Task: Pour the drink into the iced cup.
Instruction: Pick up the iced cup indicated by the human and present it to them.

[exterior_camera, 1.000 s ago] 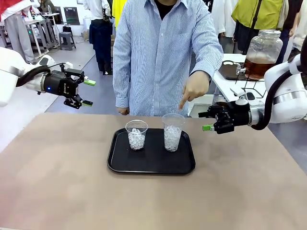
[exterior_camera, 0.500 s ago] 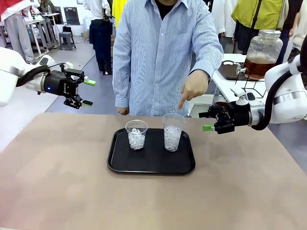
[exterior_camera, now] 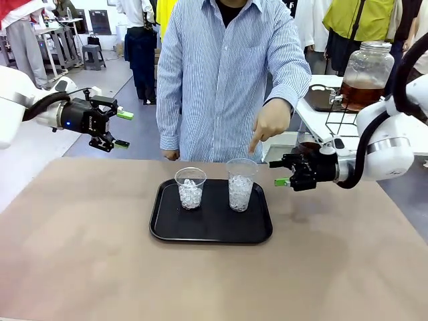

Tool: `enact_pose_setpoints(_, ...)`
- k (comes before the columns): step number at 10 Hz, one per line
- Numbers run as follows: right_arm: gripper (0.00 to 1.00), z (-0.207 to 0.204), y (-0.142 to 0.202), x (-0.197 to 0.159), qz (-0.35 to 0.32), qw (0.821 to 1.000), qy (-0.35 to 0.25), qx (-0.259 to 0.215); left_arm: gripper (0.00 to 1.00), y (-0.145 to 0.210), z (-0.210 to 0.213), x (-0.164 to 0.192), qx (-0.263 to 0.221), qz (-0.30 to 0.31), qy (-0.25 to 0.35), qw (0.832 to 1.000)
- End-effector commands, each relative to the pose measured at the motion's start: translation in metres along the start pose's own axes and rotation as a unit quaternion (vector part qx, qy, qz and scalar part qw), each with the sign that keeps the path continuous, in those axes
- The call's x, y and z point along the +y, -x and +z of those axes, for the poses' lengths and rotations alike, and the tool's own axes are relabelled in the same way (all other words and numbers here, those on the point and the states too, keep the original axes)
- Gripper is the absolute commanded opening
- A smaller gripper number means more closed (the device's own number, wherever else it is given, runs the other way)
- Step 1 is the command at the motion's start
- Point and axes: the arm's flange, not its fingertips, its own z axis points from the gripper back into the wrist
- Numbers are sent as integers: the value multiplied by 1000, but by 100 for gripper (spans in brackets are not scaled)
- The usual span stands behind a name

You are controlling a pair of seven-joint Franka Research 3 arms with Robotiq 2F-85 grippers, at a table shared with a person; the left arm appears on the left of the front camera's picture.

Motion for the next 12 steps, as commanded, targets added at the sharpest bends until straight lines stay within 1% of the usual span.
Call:
enact_pose_setpoints(1,100,-12,9,-8,30,999,14,-28,100,0,1,-1,-1,-1,1,1000)
enact_pose_setpoints(3,100,-24,19,-9,24,999,12,-41,100,0,1,-1,-1,-1,1,1000)
enact_pose_setpoints(7,100,-45,28,-5,4,999,-13,-36,100,0,1,-1,-1,-1,1,1000)
enact_pose_setpoints(12,100,-59,31,-5,-2,999,-18,-38,100,0,1,-1,-1,-1,1,1000)
